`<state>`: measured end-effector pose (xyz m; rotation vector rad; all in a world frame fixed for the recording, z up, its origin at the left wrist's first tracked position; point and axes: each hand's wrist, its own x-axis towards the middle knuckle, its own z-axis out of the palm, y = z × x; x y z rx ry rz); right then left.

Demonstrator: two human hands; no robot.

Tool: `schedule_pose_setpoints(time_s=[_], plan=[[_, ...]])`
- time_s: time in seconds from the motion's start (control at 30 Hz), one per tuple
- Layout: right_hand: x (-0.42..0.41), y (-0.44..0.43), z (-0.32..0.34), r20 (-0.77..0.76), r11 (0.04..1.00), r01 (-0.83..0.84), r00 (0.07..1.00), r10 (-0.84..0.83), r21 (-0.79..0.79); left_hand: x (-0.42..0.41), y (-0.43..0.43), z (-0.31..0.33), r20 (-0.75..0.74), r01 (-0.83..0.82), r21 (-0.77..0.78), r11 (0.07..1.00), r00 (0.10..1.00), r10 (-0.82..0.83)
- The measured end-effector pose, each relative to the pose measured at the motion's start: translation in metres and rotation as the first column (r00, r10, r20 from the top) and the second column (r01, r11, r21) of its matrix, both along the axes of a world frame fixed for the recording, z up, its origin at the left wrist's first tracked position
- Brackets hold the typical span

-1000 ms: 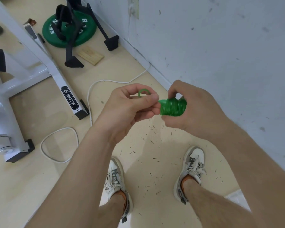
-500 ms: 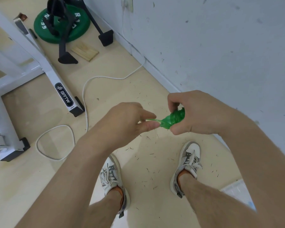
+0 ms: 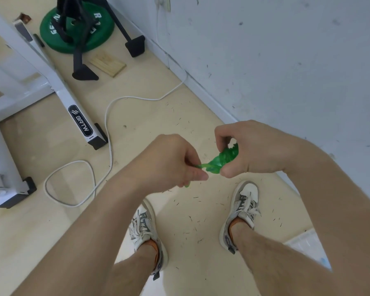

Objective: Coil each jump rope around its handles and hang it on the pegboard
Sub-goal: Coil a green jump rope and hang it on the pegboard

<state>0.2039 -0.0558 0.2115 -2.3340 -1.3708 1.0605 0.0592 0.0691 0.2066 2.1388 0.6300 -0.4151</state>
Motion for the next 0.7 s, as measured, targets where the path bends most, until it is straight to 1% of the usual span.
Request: schedule_pose_setpoints(time_s=[0.03,0.1,0.2,0.3,0.37,0.47,0.7], plan=[[0.001,-0.001,0.001,-0.064,1.000,0.013,0.998,-0.012,0.013,-0.001,0.003,0.003,0.017,-0.064,-0.085,0.994,0.998,0.065],[0.001,-0.001,0.004,-0.203,0.999,0.036,0.979,-0.028,0.035,-0.003,0.009,0.007,0.070,-0.129,-0.210,0.969,0.987,0.146],[0.003,-0.002,0.006,-0.358,0.996,0.071,0.932,-0.047,0.053,-0.003,0.011,0.009,0.162,-0.145,-0.340,0.929,0.964,0.209],[0.006,-0.004,0.006,-0.465,0.991,0.111,0.883,-0.066,0.070,-0.003,0.012,0.010,0.216,-0.131,-0.401,0.906,0.948,0.233],[0.008,-0.006,0.006,-0.513,0.990,0.116,0.856,-0.059,0.081,-0.004,0.012,0.011,0.242,-0.123,-0.413,0.903,0.941,0.239],[0.009,-0.007,0.005,-0.554,0.988,0.125,0.831,-0.053,0.093,-0.004,0.012,0.012,0.283,-0.121,-0.379,0.917,0.929,0.239],[0.011,-0.006,0.002,-0.569,0.988,0.120,0.821,-0.044,0.097,-0.005,0.012,0.014,0.317,-0.140,-0.191,0.972,0.928,0.196]])
